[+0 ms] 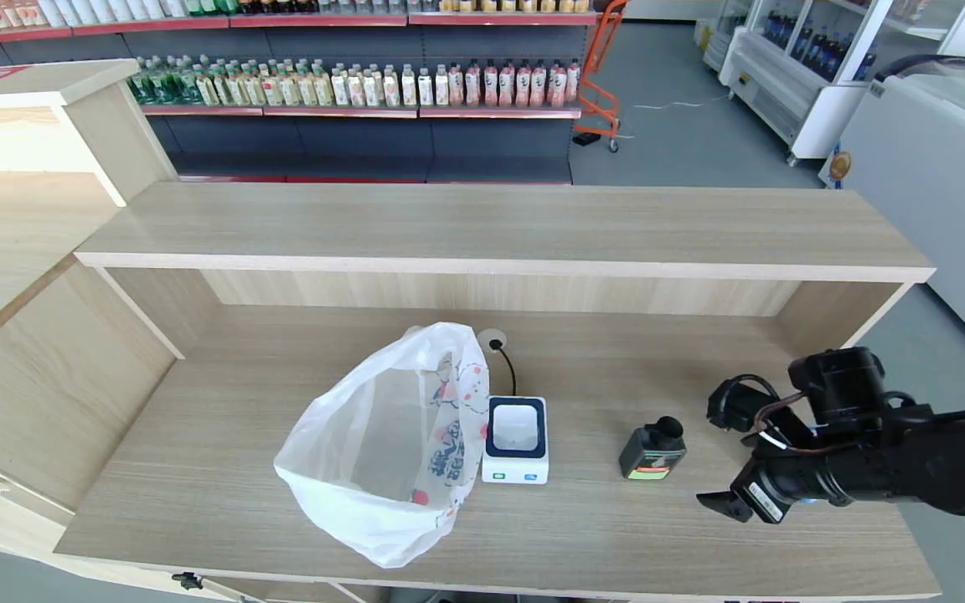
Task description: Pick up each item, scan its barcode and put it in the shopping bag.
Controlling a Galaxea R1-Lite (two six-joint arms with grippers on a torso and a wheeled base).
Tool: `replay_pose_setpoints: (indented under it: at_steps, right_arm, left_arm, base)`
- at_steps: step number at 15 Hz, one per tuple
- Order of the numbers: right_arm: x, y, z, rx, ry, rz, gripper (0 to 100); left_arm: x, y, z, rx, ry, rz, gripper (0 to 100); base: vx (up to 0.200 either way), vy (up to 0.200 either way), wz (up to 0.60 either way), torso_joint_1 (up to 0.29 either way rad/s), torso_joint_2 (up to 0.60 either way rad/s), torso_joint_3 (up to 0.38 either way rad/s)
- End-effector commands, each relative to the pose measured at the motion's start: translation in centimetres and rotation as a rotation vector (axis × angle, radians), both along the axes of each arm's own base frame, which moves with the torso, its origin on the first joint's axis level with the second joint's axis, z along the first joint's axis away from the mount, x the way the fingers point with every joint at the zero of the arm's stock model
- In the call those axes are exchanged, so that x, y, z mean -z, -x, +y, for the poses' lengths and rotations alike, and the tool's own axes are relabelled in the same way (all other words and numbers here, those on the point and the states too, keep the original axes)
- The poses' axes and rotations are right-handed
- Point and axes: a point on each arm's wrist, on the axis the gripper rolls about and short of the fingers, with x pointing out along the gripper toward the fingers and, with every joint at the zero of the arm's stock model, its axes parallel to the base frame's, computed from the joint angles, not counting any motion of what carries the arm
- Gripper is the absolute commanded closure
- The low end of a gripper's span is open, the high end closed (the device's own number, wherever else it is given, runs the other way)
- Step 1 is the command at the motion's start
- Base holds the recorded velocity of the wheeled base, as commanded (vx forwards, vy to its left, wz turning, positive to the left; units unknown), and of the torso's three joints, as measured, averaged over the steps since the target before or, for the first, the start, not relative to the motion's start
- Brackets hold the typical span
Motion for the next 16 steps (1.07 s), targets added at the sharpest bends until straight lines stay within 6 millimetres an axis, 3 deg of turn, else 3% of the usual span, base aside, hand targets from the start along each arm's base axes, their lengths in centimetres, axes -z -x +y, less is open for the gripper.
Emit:
replay_pose_setpoints:
  at_steps: [1,3,8,13,14,16]
  right_arm:
    - [2.3,-1.1,1.5,-0.049,0.006,0.048,0]
    - [2.5,-2.5,3.2,-0.129,-0.051,0.016,0]
    - [3.0,-6.0,5.1,-0.164,-0.061,-0.036,0]
    - [3.2,-6.5,6.5,-0.214,-0.082,-0.049,0]
    - [3.2,-6.5,6.6,-0.217,-0.081,-0.05,100]
    - [3.5,-6.4,6.5,-0.216,-0.078,-0.042,100]
  left_arm:
    - [0.0,0.0,0.0,0.0,0.0,0.0,0]
    - [0.0,0.0,0.0,0.0,0.0,0.0,0]
    - [0.0,0.0,0.0,0.0,0.0,0.0,0]
    - [0.0,0.0,0.0,-0.001,0.0,0.0,0]
    - [0.0,0.0,0.0,0.0,0.0,0.0,0]
    - [0.0,0.0,0.0,-0.001,0.0,0.0,0]
  base:
    - [0.0,0.0,0.0,0.0,0.0,0.0]
    - [0.0,0.0,0.0,0.0,0.0,0.0]
    - [0.0,0.0,0.0,0.0,0.0,0.0]
    - [0.0,0.0,0.0,0.0,0.0,0.0]
    - [0.0,0.0,0.0,0.0,0.0,0.0]
    - [0.0,0.0,0.0,0.0,0.0,0.0]
